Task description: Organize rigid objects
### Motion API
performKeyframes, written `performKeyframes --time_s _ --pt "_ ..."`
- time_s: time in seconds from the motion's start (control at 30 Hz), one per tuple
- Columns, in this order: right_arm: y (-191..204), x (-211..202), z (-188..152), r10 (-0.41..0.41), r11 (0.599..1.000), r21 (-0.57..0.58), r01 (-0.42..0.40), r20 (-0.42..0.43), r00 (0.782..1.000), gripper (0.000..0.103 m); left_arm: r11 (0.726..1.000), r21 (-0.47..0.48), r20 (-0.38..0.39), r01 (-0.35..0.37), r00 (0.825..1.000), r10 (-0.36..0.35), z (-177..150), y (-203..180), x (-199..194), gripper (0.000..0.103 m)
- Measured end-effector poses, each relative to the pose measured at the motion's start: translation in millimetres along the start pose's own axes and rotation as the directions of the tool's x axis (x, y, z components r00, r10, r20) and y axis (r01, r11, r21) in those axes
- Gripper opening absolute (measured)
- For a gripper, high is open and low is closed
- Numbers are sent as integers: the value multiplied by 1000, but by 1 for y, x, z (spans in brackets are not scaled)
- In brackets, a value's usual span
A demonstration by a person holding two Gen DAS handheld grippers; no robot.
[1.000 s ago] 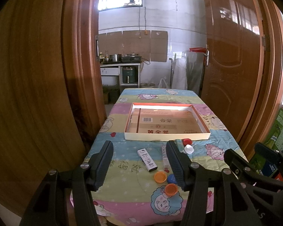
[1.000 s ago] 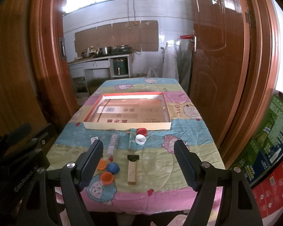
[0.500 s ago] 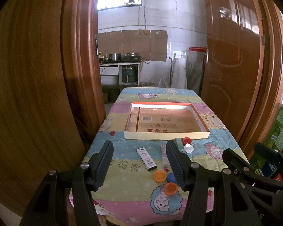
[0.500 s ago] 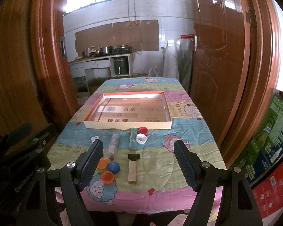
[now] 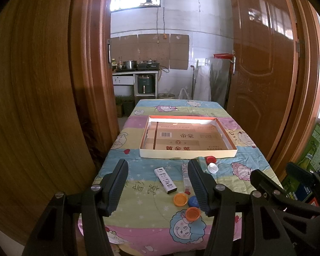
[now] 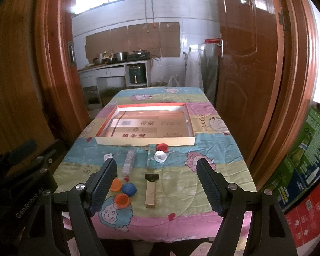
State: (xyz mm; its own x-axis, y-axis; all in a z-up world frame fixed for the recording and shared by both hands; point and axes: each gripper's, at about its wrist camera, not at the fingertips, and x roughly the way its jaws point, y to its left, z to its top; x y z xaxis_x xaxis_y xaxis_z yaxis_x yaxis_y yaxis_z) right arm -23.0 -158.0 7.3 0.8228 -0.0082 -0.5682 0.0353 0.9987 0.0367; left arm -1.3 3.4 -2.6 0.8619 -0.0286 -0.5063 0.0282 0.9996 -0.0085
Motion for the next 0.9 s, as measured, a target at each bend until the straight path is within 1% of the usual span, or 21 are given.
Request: performKeyframes --time_s 0.7,0.9 --pt "5 2 -7 2 1000 2 -2 -8 1000 79 1000 -4 -11 1 1000 -2 -4 -1 3 58" --pt "0 12 -9 3 1000 8 -3 -22 1000 79 1000 -5 -27 3 1000 -3 -7 -3 8 58"
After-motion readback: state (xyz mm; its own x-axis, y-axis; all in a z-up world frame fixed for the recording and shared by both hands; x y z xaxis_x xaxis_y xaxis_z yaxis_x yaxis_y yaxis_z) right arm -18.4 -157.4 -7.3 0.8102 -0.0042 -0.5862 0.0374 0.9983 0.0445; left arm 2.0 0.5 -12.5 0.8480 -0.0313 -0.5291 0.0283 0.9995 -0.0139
